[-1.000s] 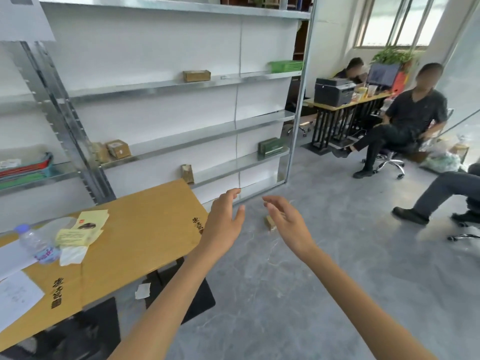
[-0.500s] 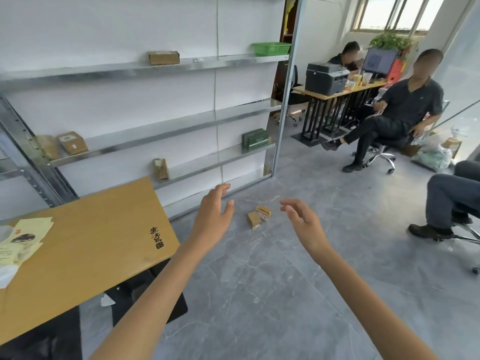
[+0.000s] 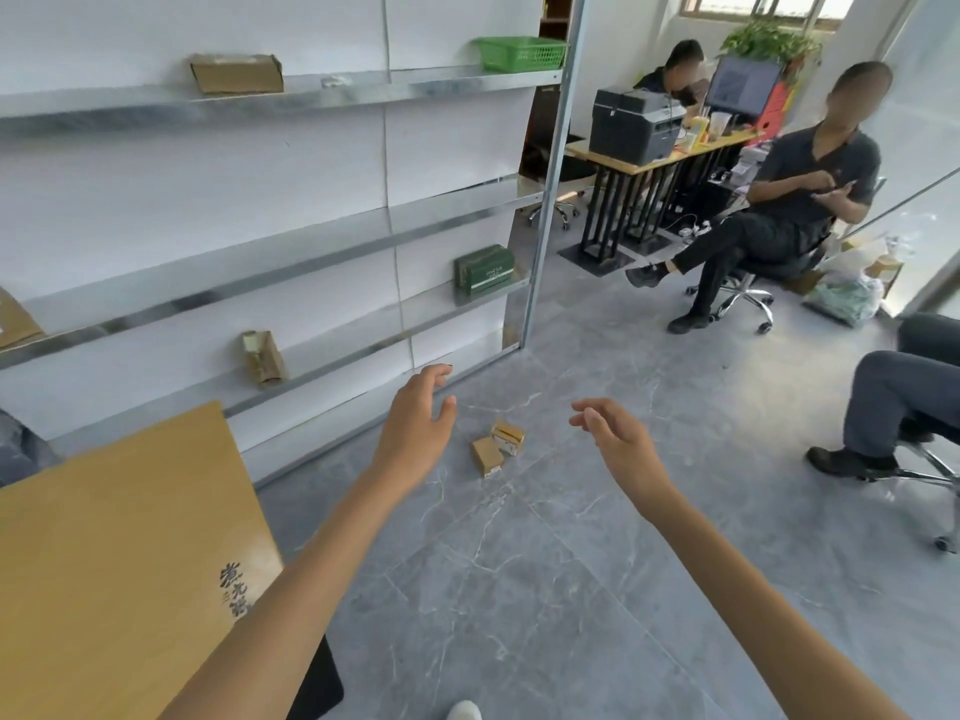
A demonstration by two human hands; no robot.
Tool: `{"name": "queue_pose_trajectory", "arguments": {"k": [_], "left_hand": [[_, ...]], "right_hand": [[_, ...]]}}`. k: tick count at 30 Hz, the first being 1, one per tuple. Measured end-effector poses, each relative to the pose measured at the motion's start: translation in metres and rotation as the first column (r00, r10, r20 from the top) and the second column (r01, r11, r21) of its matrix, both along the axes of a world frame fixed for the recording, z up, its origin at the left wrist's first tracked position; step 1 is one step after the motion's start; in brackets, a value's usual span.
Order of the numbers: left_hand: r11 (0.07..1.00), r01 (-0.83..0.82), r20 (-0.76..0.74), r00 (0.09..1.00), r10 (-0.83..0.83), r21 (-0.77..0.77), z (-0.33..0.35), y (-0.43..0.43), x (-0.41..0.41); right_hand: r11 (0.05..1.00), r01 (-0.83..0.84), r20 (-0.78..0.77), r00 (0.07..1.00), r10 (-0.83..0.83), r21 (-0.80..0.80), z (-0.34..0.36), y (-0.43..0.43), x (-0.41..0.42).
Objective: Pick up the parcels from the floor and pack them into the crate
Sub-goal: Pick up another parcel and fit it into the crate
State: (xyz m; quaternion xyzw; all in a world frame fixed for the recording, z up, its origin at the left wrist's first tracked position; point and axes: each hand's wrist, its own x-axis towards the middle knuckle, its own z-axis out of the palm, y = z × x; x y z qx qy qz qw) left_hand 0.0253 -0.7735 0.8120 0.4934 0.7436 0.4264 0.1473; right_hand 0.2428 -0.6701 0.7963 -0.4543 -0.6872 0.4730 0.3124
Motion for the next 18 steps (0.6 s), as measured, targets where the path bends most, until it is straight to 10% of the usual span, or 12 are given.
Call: {"name": "queue_pose_trajectory", "arguments": {"k": [18], "left_hand": [[0.98, 0.119, 0.1, 0.99, -0.104, -0.157, -0.087, 0.323, -0.11]], "right_hand": [[0.971, 0.12, 0.107, 0.989, -0.1, -0.207, -0.081, 0.292, -0.099]]}}
